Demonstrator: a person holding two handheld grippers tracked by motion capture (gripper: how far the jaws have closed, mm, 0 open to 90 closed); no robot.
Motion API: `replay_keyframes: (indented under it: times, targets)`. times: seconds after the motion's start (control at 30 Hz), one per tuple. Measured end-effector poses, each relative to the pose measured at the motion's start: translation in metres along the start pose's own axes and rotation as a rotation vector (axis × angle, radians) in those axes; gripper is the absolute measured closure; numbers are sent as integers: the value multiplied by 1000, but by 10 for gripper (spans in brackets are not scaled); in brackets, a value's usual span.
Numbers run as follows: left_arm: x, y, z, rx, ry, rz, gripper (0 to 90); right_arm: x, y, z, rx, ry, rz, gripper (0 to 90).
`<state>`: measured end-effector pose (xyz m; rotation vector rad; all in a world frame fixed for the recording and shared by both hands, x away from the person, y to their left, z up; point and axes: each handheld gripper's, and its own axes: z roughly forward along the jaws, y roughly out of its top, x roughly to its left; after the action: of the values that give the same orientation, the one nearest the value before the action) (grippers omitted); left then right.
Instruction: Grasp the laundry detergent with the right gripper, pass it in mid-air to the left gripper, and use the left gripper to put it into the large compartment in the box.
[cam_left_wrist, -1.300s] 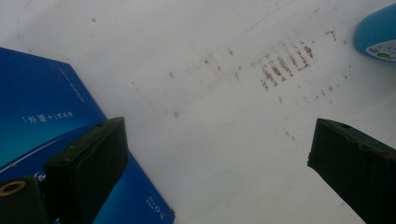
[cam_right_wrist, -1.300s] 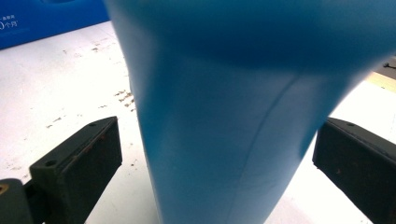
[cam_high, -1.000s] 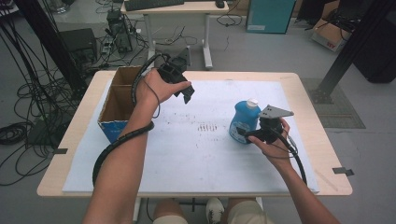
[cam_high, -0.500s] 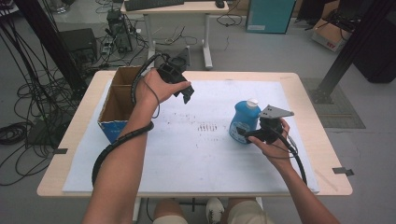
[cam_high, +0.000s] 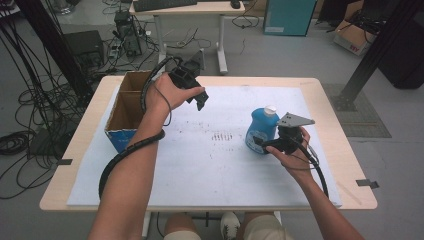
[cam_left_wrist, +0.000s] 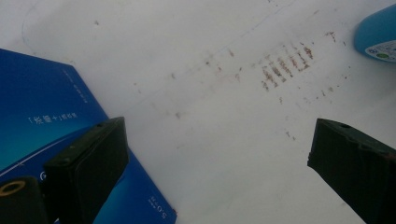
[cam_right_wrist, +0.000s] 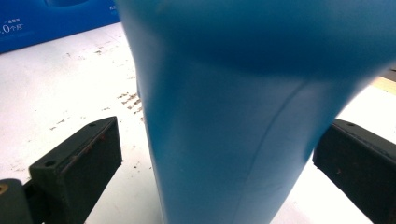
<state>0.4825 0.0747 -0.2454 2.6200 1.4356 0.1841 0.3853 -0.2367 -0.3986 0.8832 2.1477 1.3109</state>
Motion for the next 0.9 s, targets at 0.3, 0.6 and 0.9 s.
replay_keyframes:
  times: [0.3,0.6,0.9]
  targets:
    - [0,0,0,1,-1,0,54,0,0,-1,0,0,-2,12]
    - [0,0,-2,-2,2,1,54,0,0,0,-6,0,-8,11]
    - [2,-2,-1,2,1,-3,53,1,0,0,-3,-2,-4,11]
